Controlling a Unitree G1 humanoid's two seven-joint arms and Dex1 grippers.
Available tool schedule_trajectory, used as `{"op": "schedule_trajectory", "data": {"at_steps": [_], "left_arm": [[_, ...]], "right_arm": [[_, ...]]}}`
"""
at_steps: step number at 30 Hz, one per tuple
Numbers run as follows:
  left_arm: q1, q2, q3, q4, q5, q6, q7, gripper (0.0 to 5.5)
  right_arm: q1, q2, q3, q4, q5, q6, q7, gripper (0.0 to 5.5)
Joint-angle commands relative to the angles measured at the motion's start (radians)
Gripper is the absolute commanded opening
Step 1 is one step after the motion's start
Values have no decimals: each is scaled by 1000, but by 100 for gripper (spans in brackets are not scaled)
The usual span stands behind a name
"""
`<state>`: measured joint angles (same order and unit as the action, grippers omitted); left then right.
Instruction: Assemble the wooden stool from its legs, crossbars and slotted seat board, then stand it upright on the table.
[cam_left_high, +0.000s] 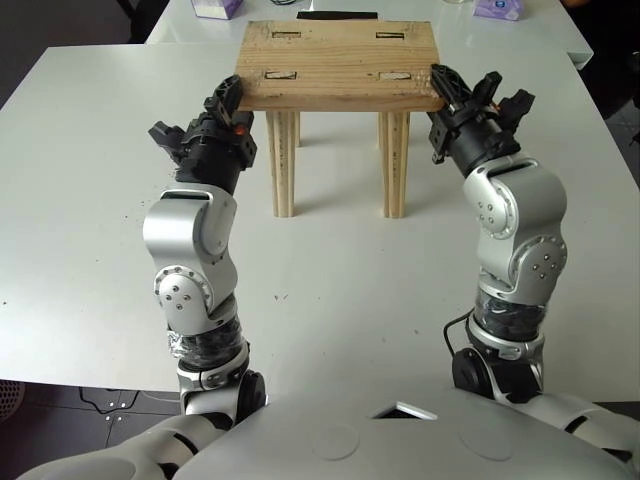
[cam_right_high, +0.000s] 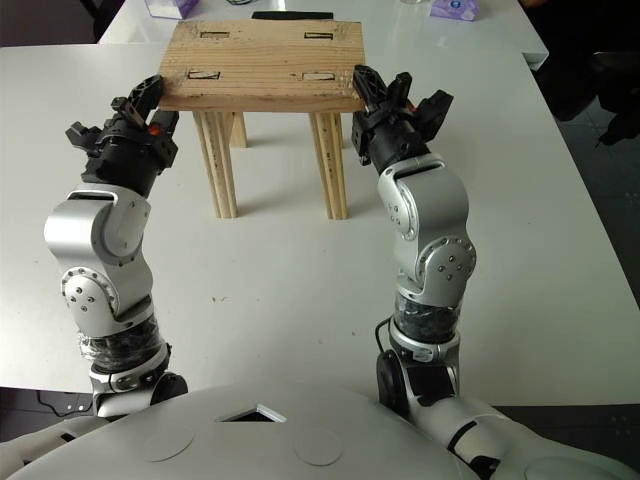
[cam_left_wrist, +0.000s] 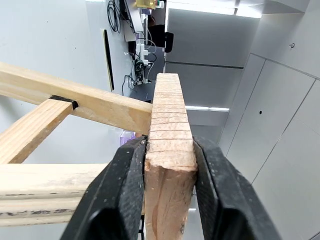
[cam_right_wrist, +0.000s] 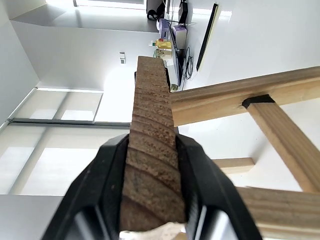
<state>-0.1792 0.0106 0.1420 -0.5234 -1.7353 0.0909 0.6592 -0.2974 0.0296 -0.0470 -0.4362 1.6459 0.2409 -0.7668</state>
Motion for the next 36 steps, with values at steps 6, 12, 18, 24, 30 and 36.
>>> {"op": "schedule_trajectory", "data": {"at_steps": [6, 12, 18, 24, 30, 36], "left_arm": [[0, -40, 20, 27, 102, 29, -59, 130], [-41, -60, 28, 5, 126, 32, -73, 229], [-92, -21, 55, -8, 154, 47, -65, 314], [-101, 253, 112, 43, 432, 168, -127, 337], [-20, 393, 60, 164, 859, 176, -247, 337], [85, 316, -142, 406, 1309, 29, -313, 337]], "right_arm": [[61, -6, 3, 45, -115, 50, 39, 130], [0, 17, -32, 31, -124, 40, 62, 252], [-101, 4, -96, 46, -151, 27, 95, 334], [-211, -242, -130, 196, -539, 58, 200, 398], [-196, -342, -58, 409, -942, 64, 251, 398], [-47, -334, 250, 504, -1439, -51, 306, 398]]}}
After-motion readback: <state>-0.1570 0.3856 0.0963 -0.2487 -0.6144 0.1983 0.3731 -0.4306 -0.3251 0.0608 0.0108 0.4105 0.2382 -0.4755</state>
